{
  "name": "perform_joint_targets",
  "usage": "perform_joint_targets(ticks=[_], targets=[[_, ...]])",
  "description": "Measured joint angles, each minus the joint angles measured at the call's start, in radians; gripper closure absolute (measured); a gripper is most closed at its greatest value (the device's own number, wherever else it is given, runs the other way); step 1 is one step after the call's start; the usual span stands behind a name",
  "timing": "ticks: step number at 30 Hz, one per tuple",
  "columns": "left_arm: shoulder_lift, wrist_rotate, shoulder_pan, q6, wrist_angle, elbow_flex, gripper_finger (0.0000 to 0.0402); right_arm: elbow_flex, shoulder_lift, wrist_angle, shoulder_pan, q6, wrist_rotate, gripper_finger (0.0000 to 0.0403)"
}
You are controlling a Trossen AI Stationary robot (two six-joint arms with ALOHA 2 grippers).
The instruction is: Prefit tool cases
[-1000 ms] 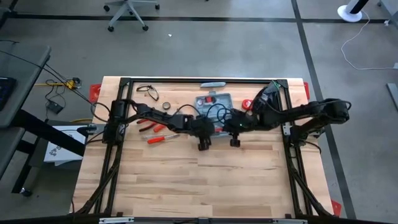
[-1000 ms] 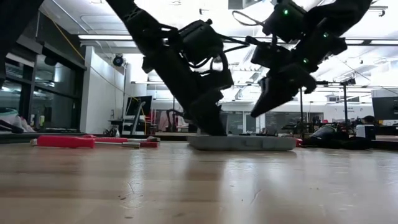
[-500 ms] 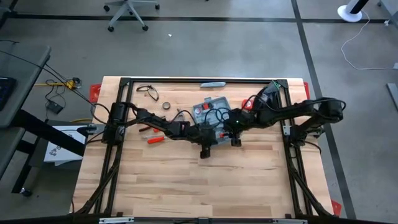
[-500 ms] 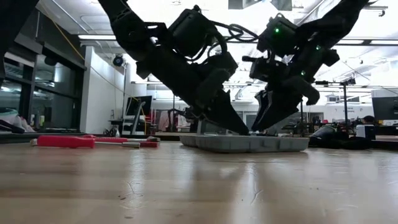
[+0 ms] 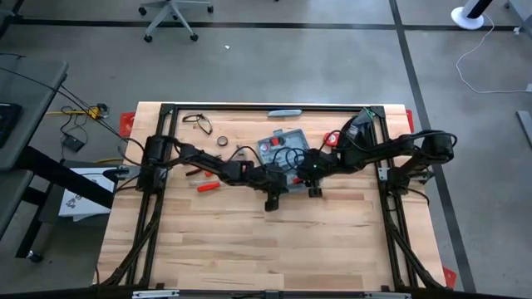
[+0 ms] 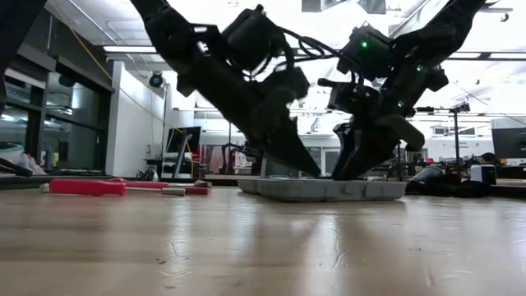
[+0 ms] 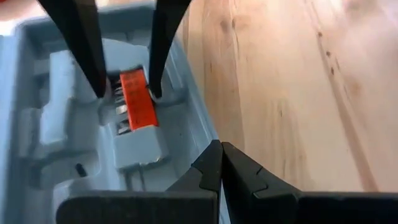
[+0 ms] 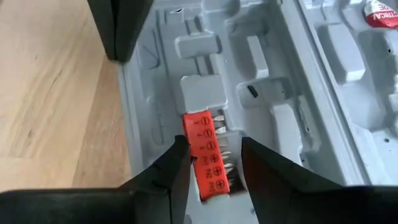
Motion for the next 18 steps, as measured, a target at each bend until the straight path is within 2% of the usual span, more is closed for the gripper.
perform_joint_targets(ticks=[5,10,12,16,18], targets=[[-0.096,-0.064,-0.01,0.065,-0.017,-0.005,0.0401,0.0,-0.001,0.003,0.001,0.001,0.0,0.0268],[-0.191,-0.082,-0.016,0.085,0.085,-0.108,0.0401,0.0,-0.001,0.008,0.001,0.028,0.011,0.0268],[-0.234,-0.127,-0.017,0.066,0.115,-0.169,0.0401,0.0,-0.001,0.006,0.001,0.029,0.012,0.0268],[-0.279,-0.28,0.002,0.038,0.157,-0.276,0.0401,0.0,-0.001,0.006,0.002,0.028,0.013,0.0268],[-0.278,-0.293,0.019,0.035,0.191,-0.303,0.0401,0.0,-0.001,0.007,0.002,0.028,0.013,0.0268]])
